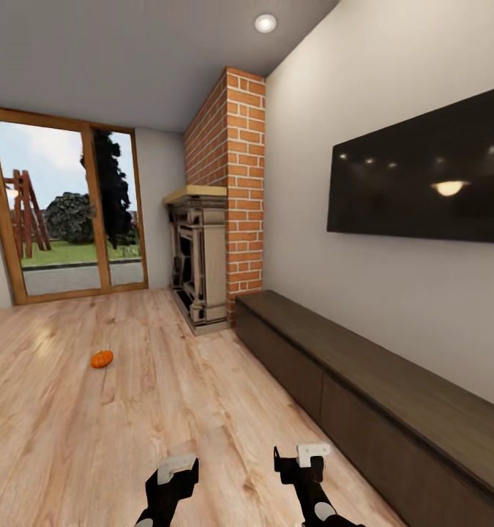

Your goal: Place each of the two pumpkins and all three candles from the living room inside a cabinet in the living room (use any cabinet), then make sure every cabinet is closed, and position the cauldron so it is next to a table in the living room.

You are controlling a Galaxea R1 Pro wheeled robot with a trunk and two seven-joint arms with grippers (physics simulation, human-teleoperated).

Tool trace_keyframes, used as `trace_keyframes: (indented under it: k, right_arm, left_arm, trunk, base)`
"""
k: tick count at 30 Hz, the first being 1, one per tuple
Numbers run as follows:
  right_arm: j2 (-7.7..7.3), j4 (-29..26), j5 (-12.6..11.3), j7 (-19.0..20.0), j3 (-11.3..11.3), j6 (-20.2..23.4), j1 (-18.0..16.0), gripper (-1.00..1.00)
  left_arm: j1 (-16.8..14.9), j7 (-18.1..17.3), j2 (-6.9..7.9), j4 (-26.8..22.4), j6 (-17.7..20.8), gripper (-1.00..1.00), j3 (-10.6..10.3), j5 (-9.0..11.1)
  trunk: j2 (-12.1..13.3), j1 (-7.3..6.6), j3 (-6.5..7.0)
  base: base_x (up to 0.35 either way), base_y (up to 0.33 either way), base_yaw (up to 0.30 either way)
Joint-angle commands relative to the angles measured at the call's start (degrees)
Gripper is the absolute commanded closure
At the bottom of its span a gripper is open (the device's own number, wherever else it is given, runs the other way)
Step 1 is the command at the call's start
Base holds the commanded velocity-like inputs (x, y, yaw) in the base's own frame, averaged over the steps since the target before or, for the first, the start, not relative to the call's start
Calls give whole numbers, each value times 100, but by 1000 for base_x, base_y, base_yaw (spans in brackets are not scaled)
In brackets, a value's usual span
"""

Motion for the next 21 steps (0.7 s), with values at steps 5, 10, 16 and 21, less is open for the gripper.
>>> trace_keyframes:
  k: [5,10,16,21]
  right_arm:
    - [-1,0,-24,-39,53,-15,-5,-100]
    - [-1,0,-24,-39,51,-15,-5,-100]
    - [-1,0,-24,-39,49,-14,-5,-100]
    - [0,0,-26,-39,49,-15,-5,-100]
  left_arm:
    - [-6,45,6,2,-23,-100,-47,35]
    - [-6,43,6,3,-23,-100,-48,35]
    - [-7,43,6,3,-23,-100,-49,35]
    - [-7,43,0,-4,-23,-100,-49,34]
  trunk:
    - [-3,-1,20]
    - [-3,-1,48]
    - [-3,-1,80]
    - [-3,-1,107]
  base:
    - [0,0,244]
    - [0,0,244]
    - [0,0,244]
    - [0,0,244]
